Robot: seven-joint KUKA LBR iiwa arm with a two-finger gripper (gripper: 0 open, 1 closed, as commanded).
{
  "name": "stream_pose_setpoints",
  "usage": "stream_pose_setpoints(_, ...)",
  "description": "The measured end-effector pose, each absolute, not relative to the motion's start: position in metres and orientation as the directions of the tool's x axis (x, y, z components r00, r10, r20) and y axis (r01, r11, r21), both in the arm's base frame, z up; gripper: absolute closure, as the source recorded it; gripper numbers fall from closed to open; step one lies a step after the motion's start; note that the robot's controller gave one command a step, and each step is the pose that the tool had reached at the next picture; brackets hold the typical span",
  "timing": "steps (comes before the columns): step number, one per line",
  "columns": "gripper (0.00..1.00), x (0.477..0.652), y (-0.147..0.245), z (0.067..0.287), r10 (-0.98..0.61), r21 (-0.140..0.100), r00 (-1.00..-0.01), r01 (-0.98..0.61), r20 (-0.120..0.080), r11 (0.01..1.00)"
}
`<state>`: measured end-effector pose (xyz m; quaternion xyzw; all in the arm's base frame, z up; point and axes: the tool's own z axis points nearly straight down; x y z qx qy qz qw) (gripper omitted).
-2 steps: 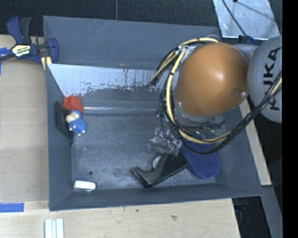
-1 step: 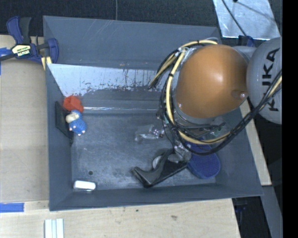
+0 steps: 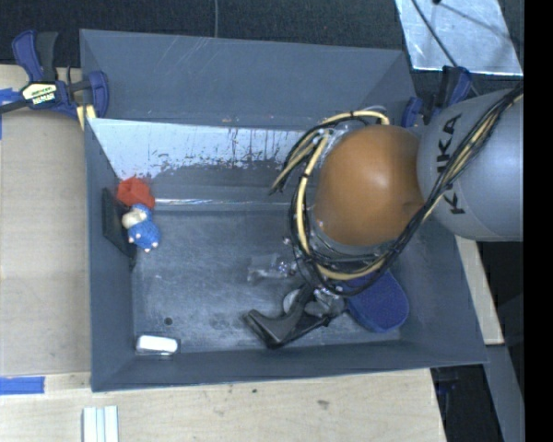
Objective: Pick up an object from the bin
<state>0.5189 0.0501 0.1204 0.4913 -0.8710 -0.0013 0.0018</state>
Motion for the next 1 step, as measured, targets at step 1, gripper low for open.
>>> stream_pose_setpoints(1,0.0,0.5689,0.0489,0.0797,-0.918,0.013,-0.396,-0.918,0.021,0.396)
